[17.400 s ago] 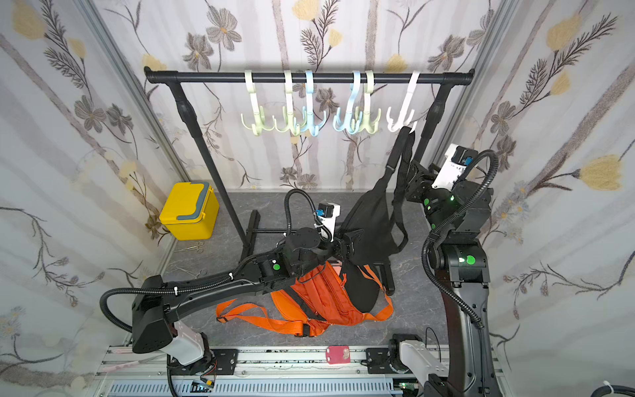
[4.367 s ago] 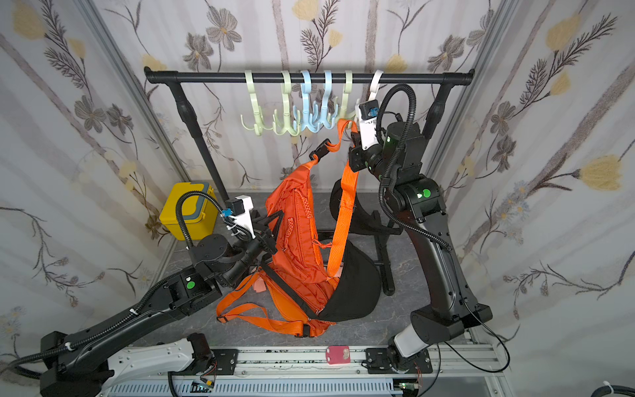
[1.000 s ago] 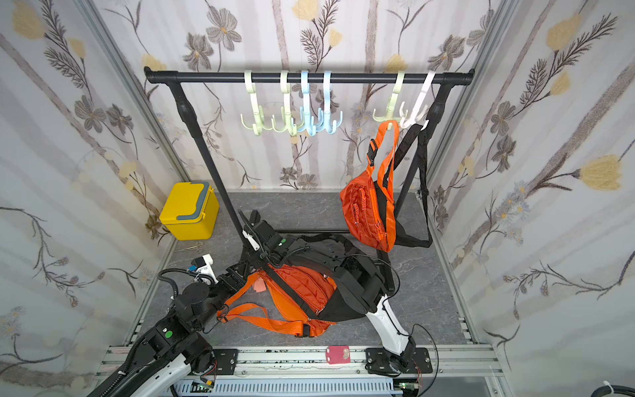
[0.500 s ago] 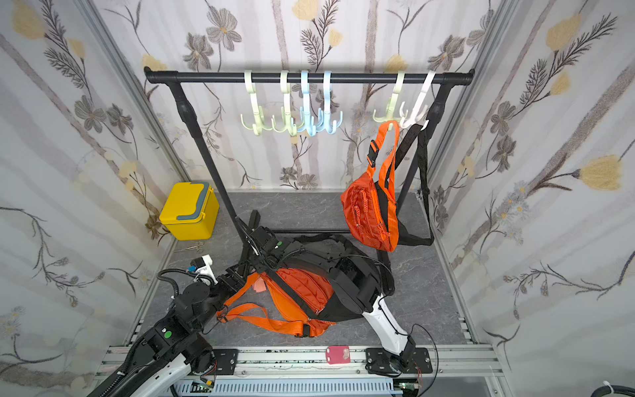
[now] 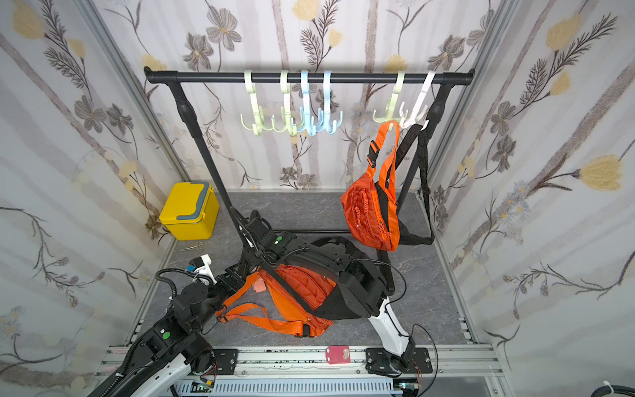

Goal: Hang the bag on a hook
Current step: Pick up the bag from the bag.

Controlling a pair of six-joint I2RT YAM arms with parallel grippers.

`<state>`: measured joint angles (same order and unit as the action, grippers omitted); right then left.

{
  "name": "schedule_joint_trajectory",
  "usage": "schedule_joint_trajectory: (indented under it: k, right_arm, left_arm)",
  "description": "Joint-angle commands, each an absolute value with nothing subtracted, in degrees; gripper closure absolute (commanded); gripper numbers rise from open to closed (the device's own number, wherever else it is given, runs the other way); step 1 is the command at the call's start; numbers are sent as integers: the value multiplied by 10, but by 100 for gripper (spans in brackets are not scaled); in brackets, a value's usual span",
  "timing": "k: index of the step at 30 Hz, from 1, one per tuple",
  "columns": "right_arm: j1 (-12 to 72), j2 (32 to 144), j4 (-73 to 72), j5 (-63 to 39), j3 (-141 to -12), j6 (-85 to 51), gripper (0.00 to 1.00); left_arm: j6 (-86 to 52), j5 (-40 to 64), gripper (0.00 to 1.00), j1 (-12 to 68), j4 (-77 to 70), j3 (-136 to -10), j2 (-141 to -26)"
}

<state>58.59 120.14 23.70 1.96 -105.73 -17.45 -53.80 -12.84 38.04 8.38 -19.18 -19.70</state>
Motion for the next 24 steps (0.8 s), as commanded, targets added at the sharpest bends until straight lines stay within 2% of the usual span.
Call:
schedule_joint_trajectory:
  k: [1,7,13,24]
  right_arm:
    - [586,1147,218,49,-1052,-169,100]
    - [587,997,129,84,-963,-153,100]
    - [587,890,89,149,-950,-116,100]
    - [587,846,89,232,-1042,-26,100]
  left_arm:
    - [-503,-111,15,380,26,-204,-192]
    - [-442,-69,15,380,-32,-236,-238]
    - [-407,31,15,386,-131,-266,-339]
    - [-378,110,12,441,-323,-277,-470]
